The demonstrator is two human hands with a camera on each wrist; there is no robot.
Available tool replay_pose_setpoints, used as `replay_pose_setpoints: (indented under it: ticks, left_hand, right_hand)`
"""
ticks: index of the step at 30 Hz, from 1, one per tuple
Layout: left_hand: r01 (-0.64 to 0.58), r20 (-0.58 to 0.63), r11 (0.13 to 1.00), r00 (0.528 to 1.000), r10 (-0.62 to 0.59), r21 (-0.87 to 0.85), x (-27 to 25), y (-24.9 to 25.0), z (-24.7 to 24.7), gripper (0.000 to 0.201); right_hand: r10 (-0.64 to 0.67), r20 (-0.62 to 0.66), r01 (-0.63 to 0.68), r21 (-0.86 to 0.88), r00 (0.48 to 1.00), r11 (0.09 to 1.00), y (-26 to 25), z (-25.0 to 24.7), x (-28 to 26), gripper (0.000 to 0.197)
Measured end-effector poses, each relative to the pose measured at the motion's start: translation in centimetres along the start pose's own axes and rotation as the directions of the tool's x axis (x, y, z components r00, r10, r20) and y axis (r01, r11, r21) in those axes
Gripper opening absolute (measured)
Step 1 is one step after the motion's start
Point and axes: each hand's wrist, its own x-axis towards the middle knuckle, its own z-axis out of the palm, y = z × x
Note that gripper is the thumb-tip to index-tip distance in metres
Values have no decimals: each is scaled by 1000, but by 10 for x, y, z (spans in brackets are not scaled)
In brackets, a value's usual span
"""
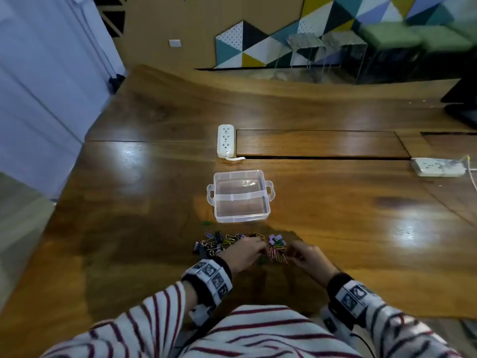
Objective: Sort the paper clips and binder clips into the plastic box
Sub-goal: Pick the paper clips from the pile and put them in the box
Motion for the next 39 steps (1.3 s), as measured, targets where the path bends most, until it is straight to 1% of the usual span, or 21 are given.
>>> replay_pose_setpoints:
  ticks: [2, 3, 5, 8, 10, 13, 16, 18, 20, 21, 23, 25, 26, 28, 29, 30, 31, 32, 33, 35, 39]
  left_hand:
    - [-9, -12, 1000, 1000, 9, 18, 13, 6, 8, 35]
    - [-21, -23, 999, 1000, 21, 32, 18, 8, 14, 39]
    - [-44, -69, 997, 996, 48, 60, 26, 10, 24, 46]
    - [-11, -101, 992, 995, 24, 124, 35, 9, 31, 46]
    - [-1, -130, 989, 991, 20, 145, 41, 7, 33, 45]
    - [6, -120, 979, 993, 19, 203, 46, 2, 26, 41]
    - [1, -138, 979, 990, 28, 203, 48, -3, 21, 34]
    - [13, -183, 993, 983, 9, 120, 46, -5, 17, 24]
    - [26, -225, 999, 974, -31, -23, 46, -11, 13, 18]
    - [40, -237, 990, 969, -71, -132, 46, -14, 11, 15]
    - [33, -261, 930, 956, -136, -365, 45, -19, 5, 10]
    - [21, -260, 845, 947, -188, -535, 46, -22, -1, 12]
    - [28, -218, 780, 953, -209, -625, 46, -23, -4, 16]
    - [72, -94, 624, 969, -229, -778, 45, -18, -9, 18]
    - [80, -75, 626, 973, -217, -775, 45, -15, -9, 16]
    - [80, -98, 719, 974, -202, -690, 45, -12, -10, 13]
    - [75, -137, 837, 975, -175, -542, 46, -10, -9, 10]
    - [61, -161, 922, 978, -131, -383, 46, -7, -7, 12]
    - [44, -159, 967, 984, -86, -251, 47, -5, -4, 15]
    - [23, -127, 998, 991, -30, -59, 51, -2, 5, 21]
    - [33, -106, 985, 994, -15, 169, 59, 2, 21, 31]
  right_hand:
    - [-41, -84, 42, 7, 996, 999, 0, 9, 5, 36]
    - [-47, -83, 46, -15, 995, 999, -2, 14, 7, 41]
    - [17, -56, -20, -51, 998, 999, -11, 20, 5, 49]
    - [129, -62, -132, -61, 990, 989, -15, 25, 3, 55]
    - [125, -95, -132, -76, 988, 988, -16, 29, 6, 54]
    - [104, -122, -115, -91, 987, 989, -17, 28, 10, 46]
    - [142, -126, -155, -100, 982, 983, -12, 23, 9, 36]
    - [170, -151, -175, -20, 974, 984, -5, 18, 8, 23]
    - [193, -188, -176, 108, 963, 979, 7, 13, 9, 14]
    - [210, -199, -174, 181, 957, 968, 11, 11, 9, 12]
    - [257, -196, -174, 362, 946, 916, 16, 6, 11, 7]
    - [289, -132, -158, 593, 948, 790, 17, 2, 11, 16]
    - [292, -101, -143, 694, 951, 706, 16, 0, 11, 17]
    - [274, -64, -107, 817, 960, 566, 10, -5, 8, 11]
    - [259, -61, -90, 840, 964, 535, 7, -8, 8, 9]
    - [248, -66, -76, 850, 966, 521, 6, -10, 7, 8]
    - [246, -76, -66, 850, 966, 522, 5, -12, 7, 9]
    - [256, -88, -63, 847, 963, 528, 6, -13, 7, 11]
    - [269, -99, -64, 841, 958, 538, 7, -13, 6, 13]
    - [289, -109, -73, 830, 951, 554, 11, -13, 4, 15]
    - [278, -118, -67, 816, 953, 574, 13, -11, -3, 15]
